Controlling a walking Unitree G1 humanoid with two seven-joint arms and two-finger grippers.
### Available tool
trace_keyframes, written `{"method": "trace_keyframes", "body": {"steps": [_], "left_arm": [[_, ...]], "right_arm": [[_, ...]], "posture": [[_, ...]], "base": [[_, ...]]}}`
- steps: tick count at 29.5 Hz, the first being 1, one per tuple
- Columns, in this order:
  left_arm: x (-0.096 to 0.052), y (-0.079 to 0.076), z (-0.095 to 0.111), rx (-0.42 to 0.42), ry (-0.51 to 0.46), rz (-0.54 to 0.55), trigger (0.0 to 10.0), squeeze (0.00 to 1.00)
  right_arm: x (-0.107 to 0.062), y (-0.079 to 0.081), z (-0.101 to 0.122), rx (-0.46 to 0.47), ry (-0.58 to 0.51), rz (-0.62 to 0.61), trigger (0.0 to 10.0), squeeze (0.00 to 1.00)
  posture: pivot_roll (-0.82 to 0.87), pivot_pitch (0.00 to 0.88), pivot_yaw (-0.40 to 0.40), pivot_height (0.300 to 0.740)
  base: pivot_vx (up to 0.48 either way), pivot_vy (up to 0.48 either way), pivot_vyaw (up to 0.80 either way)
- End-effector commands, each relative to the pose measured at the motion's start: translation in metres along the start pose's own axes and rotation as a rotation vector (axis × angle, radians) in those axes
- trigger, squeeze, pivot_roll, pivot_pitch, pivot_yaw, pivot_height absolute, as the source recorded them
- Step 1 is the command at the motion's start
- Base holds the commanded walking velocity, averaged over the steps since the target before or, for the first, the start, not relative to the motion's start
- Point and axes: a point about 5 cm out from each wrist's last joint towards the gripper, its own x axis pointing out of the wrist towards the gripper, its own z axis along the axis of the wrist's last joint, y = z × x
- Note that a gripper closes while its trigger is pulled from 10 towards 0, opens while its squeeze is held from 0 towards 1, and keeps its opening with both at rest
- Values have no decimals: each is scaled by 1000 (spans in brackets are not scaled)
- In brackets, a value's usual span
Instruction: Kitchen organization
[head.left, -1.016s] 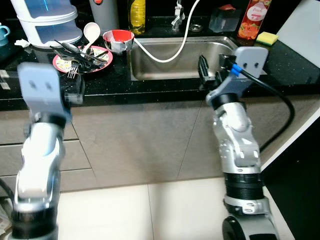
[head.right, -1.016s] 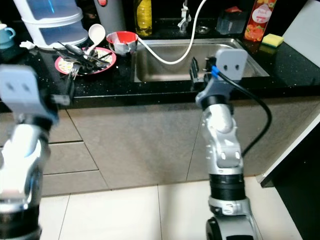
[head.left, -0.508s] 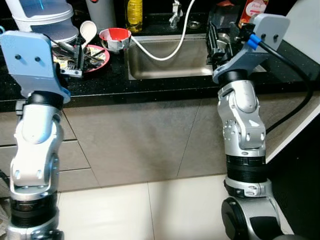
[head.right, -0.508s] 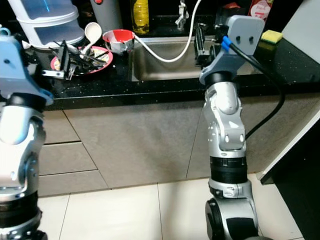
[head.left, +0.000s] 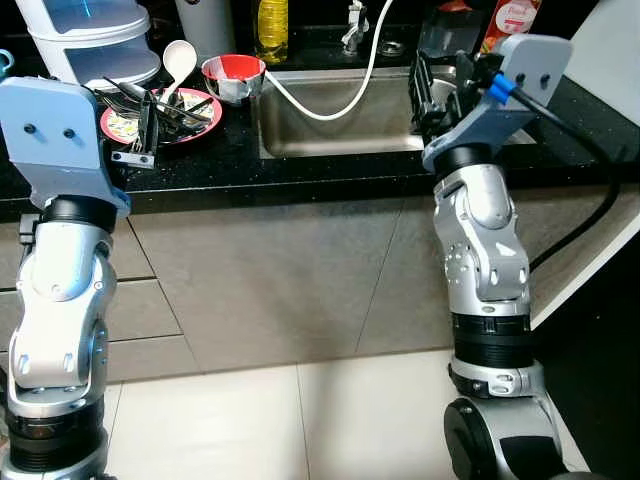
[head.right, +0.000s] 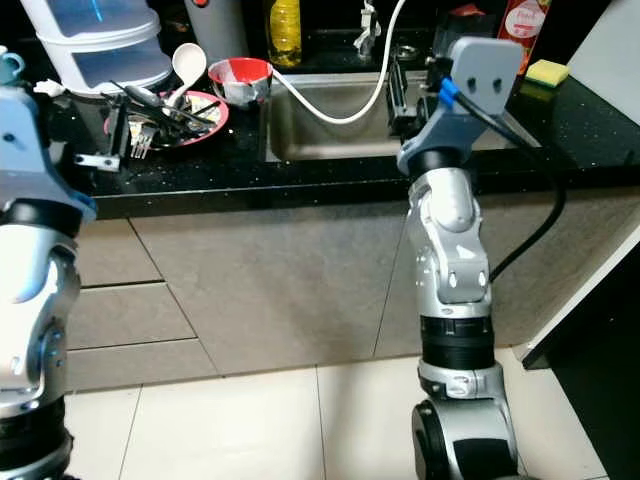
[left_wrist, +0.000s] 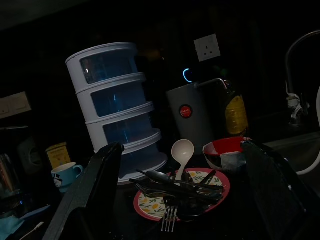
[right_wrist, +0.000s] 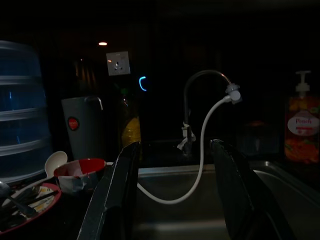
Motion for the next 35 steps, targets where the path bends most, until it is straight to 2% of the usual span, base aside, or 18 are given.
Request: {"method": "trace_keyframes", "body": {"steps": [1, 7, 25, 35], "left_arm": [[1, 4, 1, 29, -2, 3, 10000, 0], [3, 2, -1, 36, 5, -3, 10000, 0], [-3, -12, -4, 14, 26, -26, 10000, 0], [-2, -13, -1, 18, 13, -30, 10000, 0]], "right_arm": [[-1, 2, -4, 3, 19, 6, 10000, 0], [-1, 1, -7, 5, 32, 0, 10000, 0], [-3, 4, -13, 15, 61, 23, 10000, 0], [-4, 7, -15, 21, 69, 31, 10000, 0]], "posture": [[143, 0, -1, 740], [145, 0, 3, 740], [150, 0, -4, 740], [153, 0, -3, 740]], "base": [[0, 0, 0], [0, 0, 0], [27, 0, 0], [356, 0, 0]]}}
